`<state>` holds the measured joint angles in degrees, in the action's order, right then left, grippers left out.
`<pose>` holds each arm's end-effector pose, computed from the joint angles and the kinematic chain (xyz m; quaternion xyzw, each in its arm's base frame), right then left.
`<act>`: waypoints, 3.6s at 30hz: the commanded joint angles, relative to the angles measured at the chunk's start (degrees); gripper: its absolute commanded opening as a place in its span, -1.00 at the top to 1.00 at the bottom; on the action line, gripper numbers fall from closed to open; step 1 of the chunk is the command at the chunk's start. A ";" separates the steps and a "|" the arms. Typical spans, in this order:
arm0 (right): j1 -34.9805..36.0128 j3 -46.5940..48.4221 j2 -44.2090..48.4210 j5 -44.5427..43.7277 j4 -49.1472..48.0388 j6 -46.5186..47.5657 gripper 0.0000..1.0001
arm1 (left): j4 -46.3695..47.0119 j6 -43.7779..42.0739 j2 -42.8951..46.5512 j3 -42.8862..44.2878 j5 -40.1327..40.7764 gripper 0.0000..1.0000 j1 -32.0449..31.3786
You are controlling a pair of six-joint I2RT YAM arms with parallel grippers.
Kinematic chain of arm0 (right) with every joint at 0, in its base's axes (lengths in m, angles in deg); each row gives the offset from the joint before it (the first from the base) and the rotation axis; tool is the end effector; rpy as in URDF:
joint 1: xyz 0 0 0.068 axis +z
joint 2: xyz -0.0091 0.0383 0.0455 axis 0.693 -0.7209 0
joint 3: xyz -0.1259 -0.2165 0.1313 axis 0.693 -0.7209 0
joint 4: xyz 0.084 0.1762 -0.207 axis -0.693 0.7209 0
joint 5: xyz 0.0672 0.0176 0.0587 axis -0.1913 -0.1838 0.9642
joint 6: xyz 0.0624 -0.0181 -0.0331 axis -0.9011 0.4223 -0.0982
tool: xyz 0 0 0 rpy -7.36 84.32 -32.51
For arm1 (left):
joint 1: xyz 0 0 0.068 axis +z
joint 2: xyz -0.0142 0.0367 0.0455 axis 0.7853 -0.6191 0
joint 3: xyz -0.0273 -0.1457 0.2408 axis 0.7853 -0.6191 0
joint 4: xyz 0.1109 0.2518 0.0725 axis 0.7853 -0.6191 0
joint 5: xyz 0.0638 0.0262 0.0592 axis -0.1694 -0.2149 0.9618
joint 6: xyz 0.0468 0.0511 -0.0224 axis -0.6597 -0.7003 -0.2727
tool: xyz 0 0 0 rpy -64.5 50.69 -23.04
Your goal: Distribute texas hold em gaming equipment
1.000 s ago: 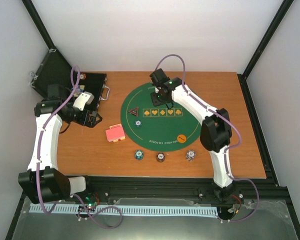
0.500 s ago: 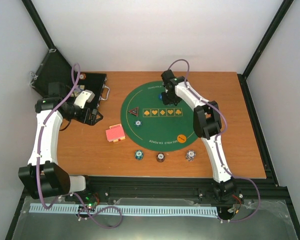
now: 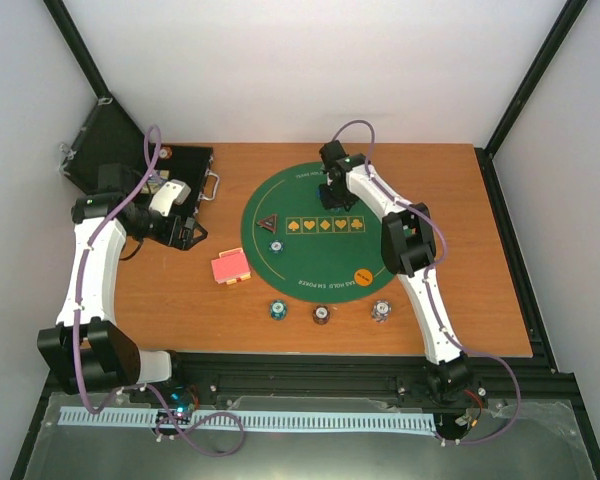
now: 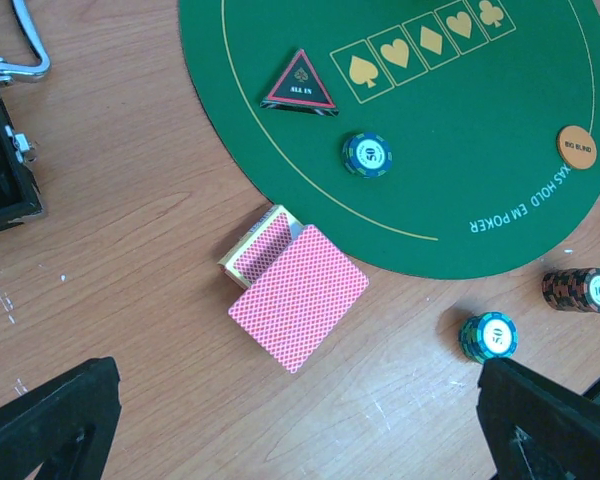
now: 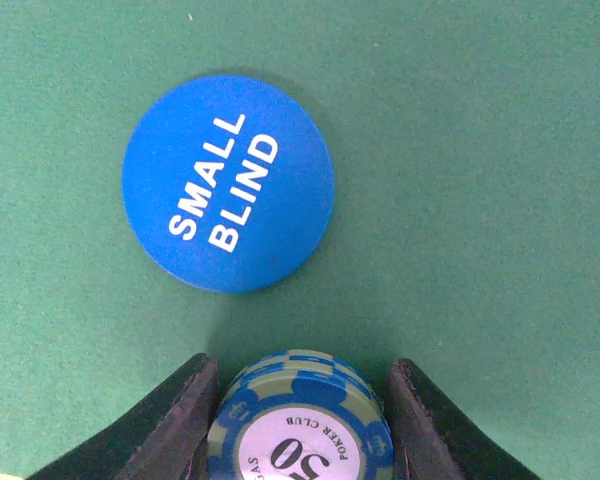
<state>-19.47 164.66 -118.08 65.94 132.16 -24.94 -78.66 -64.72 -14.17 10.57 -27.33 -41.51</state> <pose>0.5207 0.2336 0.1279 -0.1211 0.9774 0.0315 0.1701 0.2737 0.0167 0.3200 0.1922 0.9224 -0.1946 0.2728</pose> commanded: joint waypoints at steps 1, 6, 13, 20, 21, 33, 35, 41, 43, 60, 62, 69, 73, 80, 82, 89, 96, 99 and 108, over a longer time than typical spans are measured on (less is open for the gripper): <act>-0.15 2.74 -2.90 1.61 0.04 -0.34 0.41 | 1.07 -1.19 -0.40 2.00 -0.64 -1.00 0.31; -0.11 2.92 -3.31 2.52 0.68 -1.03 0.35 | 1.21 -1.23 -0.62 1.90 -0.53 -0.99 0.29; -0.03 2.73 0.20 0.68 2.00 -0.53 -0.28 | 0.91 -1.08 -0.37 1.96 -0.37 -1.00 0.30; 1.47 -1.47 11.05 -4.09 3.07 -1.31 -0.51 | -1.30 -0.92 -0.17 3.67 -1.68 -1.00 0.27; 2.35 -4.65 13.76 -4.43 1.98 -1.58 -0.52 | -1.68 -0.79 -0.05 4.14 -1.95 -1.00 0.34; 26.78 -44.02 40.26 -3.97 -11.69 -10.08 -0.72 | -1.71 4.24 -0.59 5.71 -1.09 -1.00 4.55; 30.66 -46.45 40.96 -3.84 -12.45 -11.69 -0.72 | -1.73 4.52 -1.15 5.38 -2.36 -1.00 7.54; 37.86 -48.21 37.91 -2.88 -12.92 -13.20 -0.69 | -0.96 2.65 1.23 0.88 -1.34 -1.00 8.66; 38.78 -48.39 36.69 -2.52 -13.06 -13.31 -0.67 | -1.05 1.85 2.17 -0.81 -1.19 -1.00 8.66; 39.67 -49.44 31.46 -1.19 -14.21 -12.95 -0.49 | -2.31 0.35 3.15 -0.05 -2.51 -1.00 8.61; 39.67 -49.77 31.13 -1.32 -14.50 -13.00 -0.44 | -2.40 0.25 3.30 0.05 -2.52 -1.00 8.66; 39.67 -50.84 30.11 -0.99 -15.21 -13.17 -0.34 | -2.44 0.34 3.63 0.88 -2.16 -1.00 8.66; 39.67 -51.02 30.07 -0.69 -15.40 -13.15 -0.27 | -2.44 0.48 3.50 1.45 -2.11 -1.00 8.66; 39.66 -50.58 30.64 -0.60 -15.23 -13.01 -0.06 | -2.41 0.42 3.50 1.37 -2.27 -1.00 8.66; 39.67 -50.40 30.90 -0.44 -15.14 -12.99 0.00 | -2.35 0.42 3.50 1.37 -2.18 -1.00 8.66; 39.67 -50.10 31.76 0.35 -14.80 -13.36 0.26 | -2.38 0.25 3.50 1.44 -2.10 -1.00 8.66; 39.76 -48.37 33.42 0.44 -13.25 -13.43 0.48 | -2.34 0.13 3.41 1.37 -2.17 -1.00 8.66; 39.76 -47.24 34.29 0.49 -12.33 -13.43 0.50 | -2.39 0.00 3.37 1.29 -2.34 -1.00 8.66; 39.63 -43.95 36.20 -1.00 -8.01 -12.71 0.51 | -2.83 -0.35 3.49 1.71 -2.59 -1.00 8.66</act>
<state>19.61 118.46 -84.50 66.16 121.37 -37.64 -80.36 -63.69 -11.59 9.72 -28.82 -32.94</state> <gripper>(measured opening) 0.410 0.999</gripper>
